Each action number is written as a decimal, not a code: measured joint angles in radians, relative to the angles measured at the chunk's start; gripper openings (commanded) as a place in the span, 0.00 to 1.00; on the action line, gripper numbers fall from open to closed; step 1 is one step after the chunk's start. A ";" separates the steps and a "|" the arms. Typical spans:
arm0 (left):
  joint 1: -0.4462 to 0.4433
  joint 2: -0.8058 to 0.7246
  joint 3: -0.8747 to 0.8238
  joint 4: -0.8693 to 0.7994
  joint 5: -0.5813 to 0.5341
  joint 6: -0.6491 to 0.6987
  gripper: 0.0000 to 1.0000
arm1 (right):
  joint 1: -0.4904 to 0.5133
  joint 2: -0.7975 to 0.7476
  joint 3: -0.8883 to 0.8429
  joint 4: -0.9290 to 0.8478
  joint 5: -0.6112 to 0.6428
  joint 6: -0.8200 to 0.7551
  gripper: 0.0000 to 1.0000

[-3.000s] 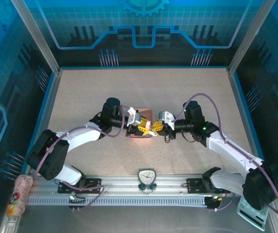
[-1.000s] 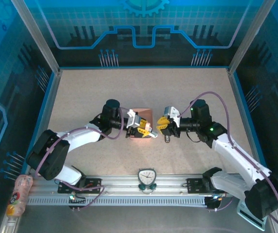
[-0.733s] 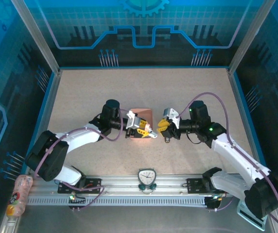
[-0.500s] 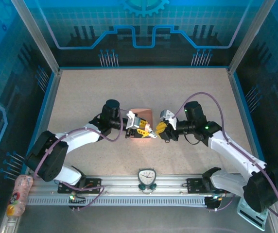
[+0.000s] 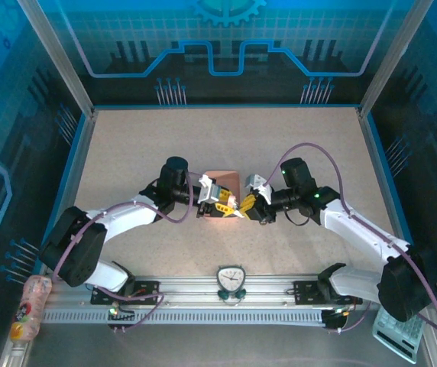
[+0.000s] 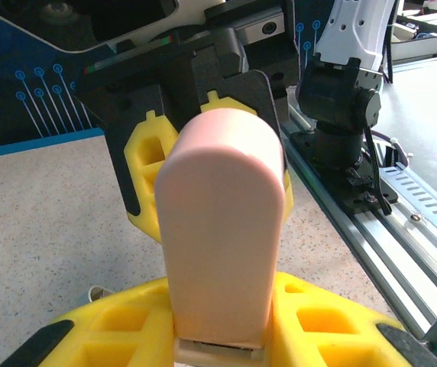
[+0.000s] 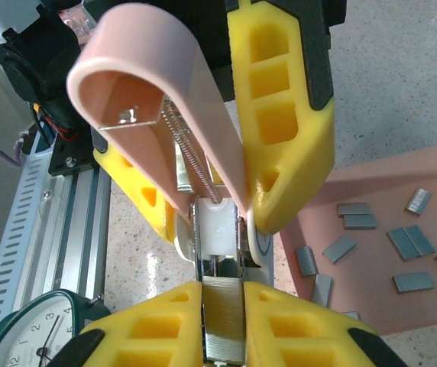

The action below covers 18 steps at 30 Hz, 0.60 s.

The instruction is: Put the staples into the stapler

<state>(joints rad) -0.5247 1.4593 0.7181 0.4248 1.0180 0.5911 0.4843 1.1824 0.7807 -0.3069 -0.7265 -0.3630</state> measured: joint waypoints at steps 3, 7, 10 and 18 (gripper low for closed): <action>0.000 0.000 0.000 -0.007 0.000 0.011 0.28 | 0.000 -0.004 0.000 -0.007 0.002 -0.008 0.13; -0.001 0.000 0.000 -0.017 -0.003 0.017 0.28 | 0.000 -0.031 0.000 -0.015 0.009 -0.012 0.12; -0.002 0.000 0.000 -0.024 -0.008 0.019 0.28 | 0.000 -0.055 0.000 -0.016 0.012 -0.011 0.10; -0.002 0.000 0.000 -0.029 -0.011 0.021 0.28 | -0.025 -0.071 0.000 -0.014 0.017 0.034 0.10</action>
<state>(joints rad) -0.5266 1.4593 0.7181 0.3954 1.0069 0.6125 0.4591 1.1114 0.7807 -0.3214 -0.7094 -0.3294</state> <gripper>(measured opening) 0.283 0.098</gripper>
